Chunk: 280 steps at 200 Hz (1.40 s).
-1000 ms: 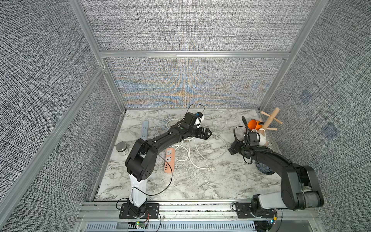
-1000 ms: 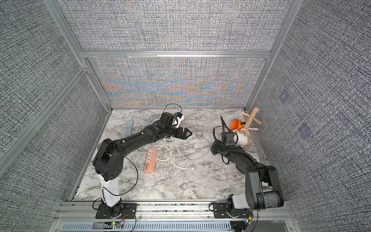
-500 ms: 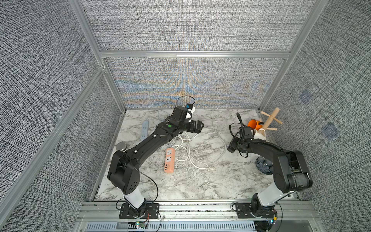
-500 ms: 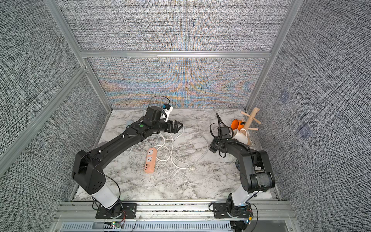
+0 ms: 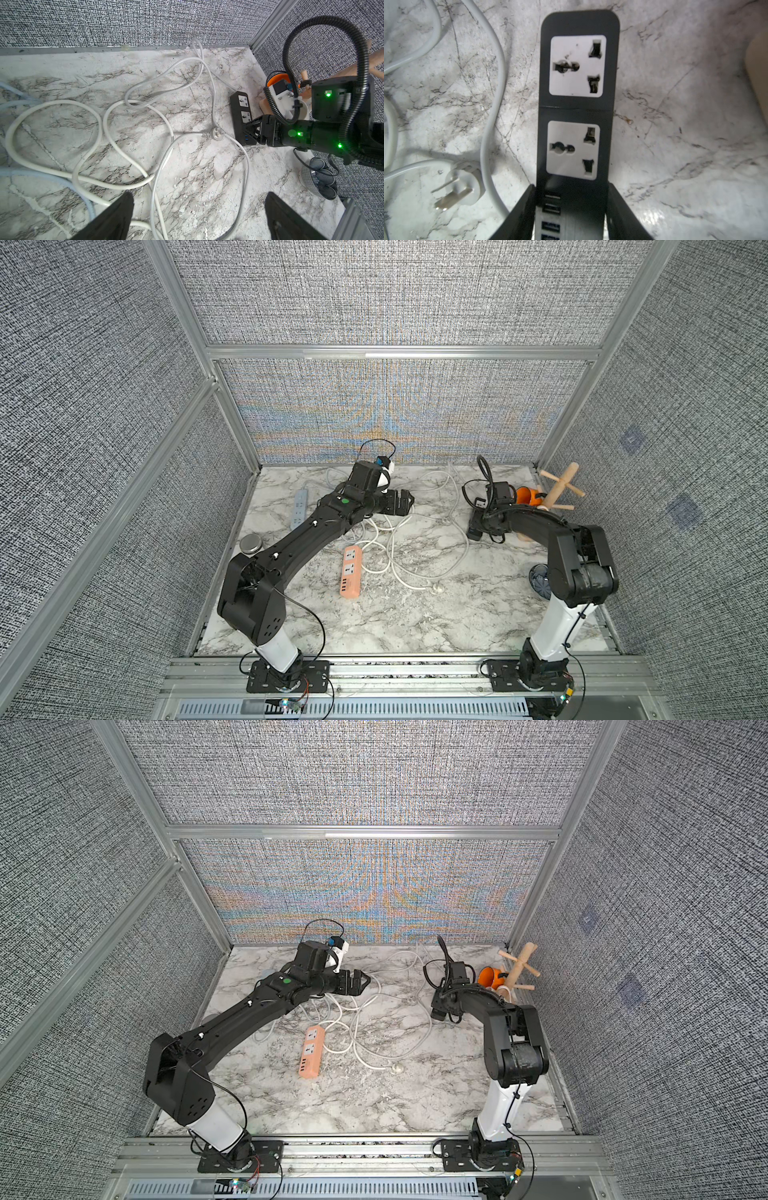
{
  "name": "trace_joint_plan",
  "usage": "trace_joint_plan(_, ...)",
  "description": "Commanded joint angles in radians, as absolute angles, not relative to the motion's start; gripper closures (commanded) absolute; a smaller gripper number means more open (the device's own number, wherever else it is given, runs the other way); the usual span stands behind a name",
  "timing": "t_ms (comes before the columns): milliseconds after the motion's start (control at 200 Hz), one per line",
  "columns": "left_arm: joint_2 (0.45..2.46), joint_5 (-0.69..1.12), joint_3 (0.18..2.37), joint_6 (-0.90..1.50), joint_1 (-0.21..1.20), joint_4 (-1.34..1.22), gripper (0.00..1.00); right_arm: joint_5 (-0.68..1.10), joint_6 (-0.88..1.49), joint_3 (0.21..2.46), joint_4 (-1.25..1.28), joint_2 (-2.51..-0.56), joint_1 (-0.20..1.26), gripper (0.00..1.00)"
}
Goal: Unwrap the cord wrapped around the power strip
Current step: Move the power strip to the center of the board.
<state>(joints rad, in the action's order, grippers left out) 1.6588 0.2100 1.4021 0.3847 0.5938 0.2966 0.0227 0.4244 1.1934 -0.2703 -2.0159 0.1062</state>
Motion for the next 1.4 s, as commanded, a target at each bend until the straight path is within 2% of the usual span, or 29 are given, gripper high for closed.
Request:
trace_joint_plan(0, 1.664, 0.211, 1.402, 0.382, 0.591, 0.301, 0.01, 0.037, 0.401, 1.204, -0.261, -1.992, 0.106, 0.34)
trace_joint_plan(50, 1.664, 0.204, 1.401, 0.379, 0.589, 0.307, 0.01, 0.034, 0.397, 1.189, -0.260, -1.959, 0.107, 0.22)
trace_joint_plan(100, 1.666, 0.204, 1.399, 0.378, 0.587, 0.307, 0.01, 0.032, 0.393, 1.165, -0.262, -1.920, 0.109, 0.16)
trace_joint_plan(245, 1.675, 0.219, 1.399, 0.388, 0.584, 0.296, 0.01, 0.031, 0.395, 1.058, -0.281, -1.796, 0.134, 0.16)
trace_joint_plan(530, 1.698, 0.225, 1.380, 0.402, 0.584, 0.272, 0.01, 0.078, 0.477, 0.820, -0.226, -1.729, 0.238, 0.34)
trace_joint_plan(741, 1.682, 0.214, 1.365, 0.399, 0.583, 0.279, 0.01, 0.048, 0.489, 0.859, -0.229, -1.789, 0.266, 0.45)
trace_joint_plan(986, 1.671, 0.204, 1.356, 0.400, 0.575, 0.284, 0.01, -0.018, 0.449, 0.887, -0.298, -1.801, 0.246, 0.79)
trace_joint_plan(1191, 1.662, 0.204, 1.356, 0.398, 0.571, 0.288, 0.01, -0.085, 0.399, 0.898, -0.343, -1.756, 0.155, 1.00)
trace_joint_plan(1396, 1.649, 0.201, 1.346, 0.395, 0.569, 0.290, 0.01, -0.178, 0.335, 0.909, -0.383, -1.729, 0.032, 1.00)
